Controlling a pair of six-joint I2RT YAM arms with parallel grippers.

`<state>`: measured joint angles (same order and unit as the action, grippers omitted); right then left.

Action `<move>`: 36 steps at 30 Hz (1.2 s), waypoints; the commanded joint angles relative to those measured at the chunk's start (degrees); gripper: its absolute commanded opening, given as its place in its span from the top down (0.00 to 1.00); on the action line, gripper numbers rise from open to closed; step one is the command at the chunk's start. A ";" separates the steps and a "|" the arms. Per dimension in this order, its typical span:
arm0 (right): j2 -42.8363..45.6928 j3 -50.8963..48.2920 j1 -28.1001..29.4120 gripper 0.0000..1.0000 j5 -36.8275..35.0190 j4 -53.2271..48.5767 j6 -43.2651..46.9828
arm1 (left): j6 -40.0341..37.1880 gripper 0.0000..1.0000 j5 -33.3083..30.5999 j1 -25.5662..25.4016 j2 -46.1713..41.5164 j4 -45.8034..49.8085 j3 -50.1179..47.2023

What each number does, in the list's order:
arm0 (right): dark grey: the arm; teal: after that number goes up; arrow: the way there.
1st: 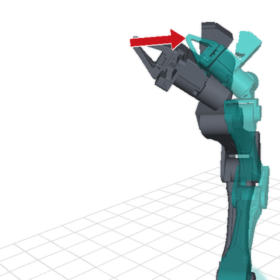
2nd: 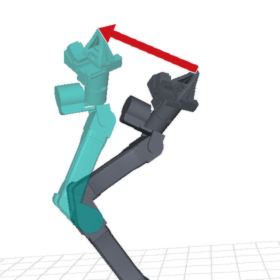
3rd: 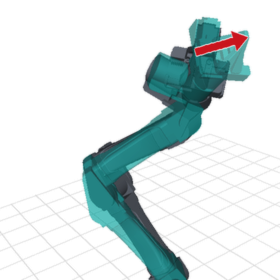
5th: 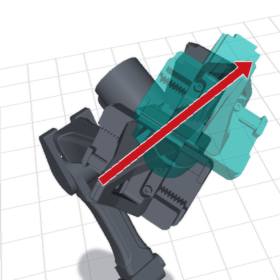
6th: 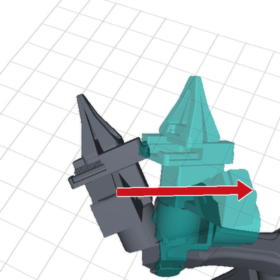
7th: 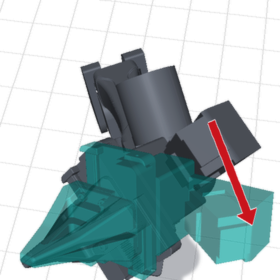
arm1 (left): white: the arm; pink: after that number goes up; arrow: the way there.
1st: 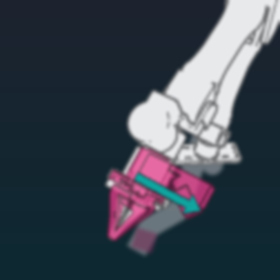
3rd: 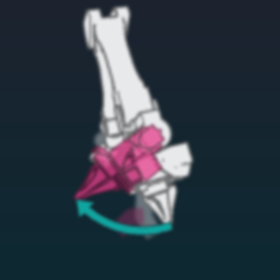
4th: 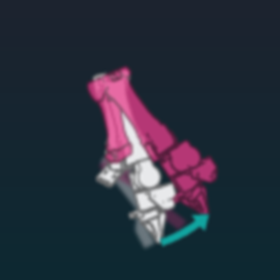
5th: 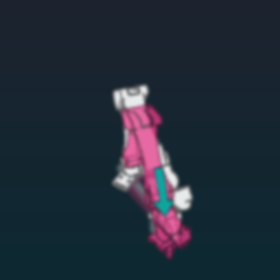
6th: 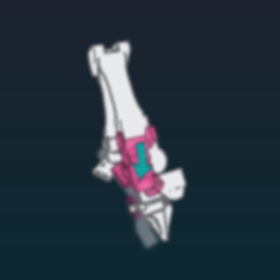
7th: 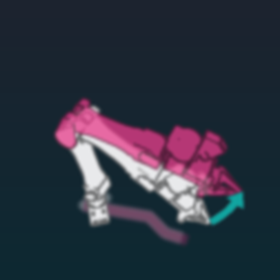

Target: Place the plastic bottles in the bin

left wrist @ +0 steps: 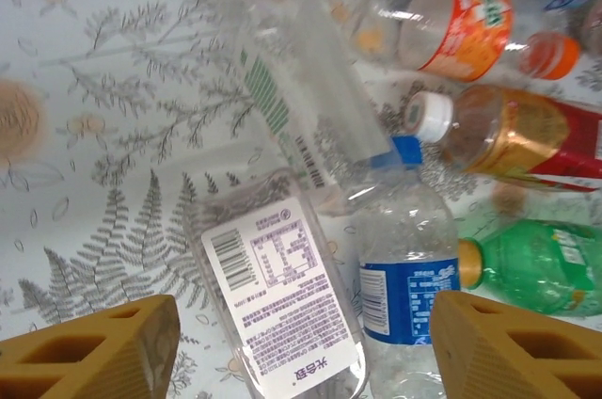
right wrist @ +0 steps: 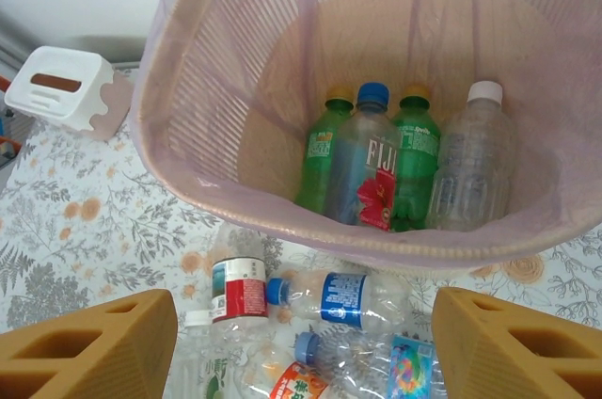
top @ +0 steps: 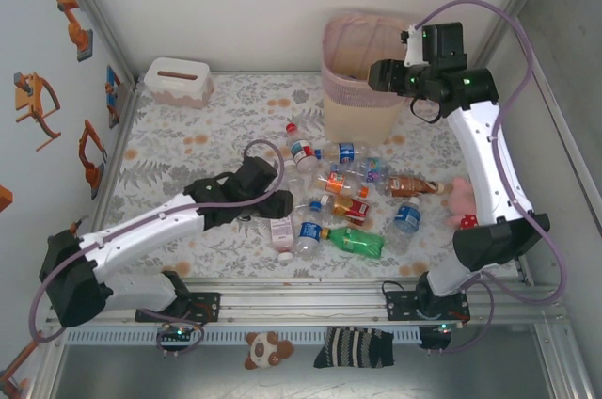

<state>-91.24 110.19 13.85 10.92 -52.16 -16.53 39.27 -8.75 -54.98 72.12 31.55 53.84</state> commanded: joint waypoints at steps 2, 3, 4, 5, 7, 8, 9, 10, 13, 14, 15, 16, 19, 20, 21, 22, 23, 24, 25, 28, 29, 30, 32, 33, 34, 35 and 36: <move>2.22 -2.00 -0.15 0.29 0.60 1.78 -0.26 | 9.47 0.27 -2.94 -1.83 3.75 2.70 -0.15; 2.21 -2.32 -0.15 0.29 0.70 1.76 -0.20 | 10.58 0.27 -2.50 -2.09 4.68 3.04 -0.07; 2.25 -2.80 -0.15 0.29 0.85 1.80 -0.10 | 11.48 0.26 -1.96 -2.57 5.68 3.08 0.03; 2.34 -3.17 -0.14 0.29 1.03 1.80 -0.12 | 12.20 0.25 -1.77 -3.20 6.53 3.09 0.12; 2.67 -4.04 -0.13 0.29 1.18 2.10 -0.12 | 13.84 0.25 -1.53 -4.20 8.07 3.25 0.28; 3.01 -4.69 -0.17 0.29 1.21 2.35 -0.11 | 14.98 0.24 -1.27 -4.50 8.95 3.56 0.42; 3.31 -5.28 -0.16 0.29 1.13 2.64 -0.02 | 16.36 0.23 -1.12 -4.56 9.87 4.16 0.54; 3.67 -5.99 -0.14 0.29 0.97 2.97 0.08 | 17.58 0.22 -0.80 -4.60 11.02 4.90 0.81; 4.23 -7.33 -0.14 0.29 0.60 3.11 0.31 | 19.57 0.20 1.03 -4.64 14.72 6.07 1.88; 4.29 -7.52 -0.14 0.29 0.68 3.11 0.43 | 19.80 0.20 1.59 -4.64 15.62 6.20 2.25; 4.39 -7.62 -0.14 0.29 0.84 3.05 0.43 | 20.24 0.20 2.29 -4.69 16.65 6.24 2.61; 4.39 -7.71 -0.21 0.29 1.02 3.11 0.37 | 20.42 0.20 2.87 -4.65 17.60 6.24 2.90; 4.58 -7.84 -0.17 0.29 1.10 3.09 0.39 | 20.52 0.19 3.91 -4.67 19.45 6.17 3.53; 4.59 -7.96 -0.14 0.29 1.19 3.20 0.36 | 20.46 0.18 4.04 -4.69 19.82 6.23 3.63; 4.67 -8.10 -0.16 0.29 1.29 3.21 0.34 | 20.39 0.18 4.16 -4.74 20.05 6.24 3.74; 4.67 -8.23 -0.18 0.29 1.37 3.21 0.32 | 20.41 0.18 4.03 -4.73 20.25 6.24 3.69; 4.67 -8.37 -0.18 0.29 1.39 3.20 0.20 | 20.35 0.18 3.99 -4.74 20.39 6.20 3.68; 4.65 -8.54 -0.18 0.29 1.47 3.29 0.19 | 20.48 0.18 4.01 -4.76 20.68 6.19 3.56; 4.74 -8.72 -0.21 0.29 1.47 3.29 0.22 | 20.52 0.18 4.14 -4.78 21.06 6.24 3.48; 4.84 -9.11 -0.14 0.29 1.53 3.38 0.18 | 20.80 0.19 4.82 -4.75 21.80 6.39 3.20; 4.79 -9.20 -0.14 0.29 1.56 3.35 0.15 | 20.84 0.20 4.96 -4.74 21.89 6.47 3.11; 4.93 -9.37 -0.16 0.29 1.64 3.46 0.06 | 20.83 0.21 5.16 -4.77 21.91 6.50 3.02; 5.11 -9.71 -0.15 0.29 1.73 3.59 -0.11 | 20.78 0.21 5.33 -4.85 21.67 6.35 2.67; 5.28 -9.97 -0.14 0.29 1.77 3.69 -0.24 | 20.84 0.22 5.40 -4.87 21.71 6.32 2.48; 5.44 -10.32 -0.18 0.29 1.83 3.86 -0.17 | 20.77 0.23 5.58 -4.86 21.68 6.30 2.25; 5.58 -10.59 -0.15 0.29 1.71 3.90 -0.23 | 20.68 0.23 5.67 -4.85 21.70 6.30 2.14; 5.80 -10.99 -0.18 0.29 1.70 3.99 -0.33 | 20.58 0.24 5.76 -4.87 21.67 6.31 1.99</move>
<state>-87.96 100.09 13.85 12.38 -48.99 -16.51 59.20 -3.84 -59.59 93.58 35.86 56.23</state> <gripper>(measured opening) 0.708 0.765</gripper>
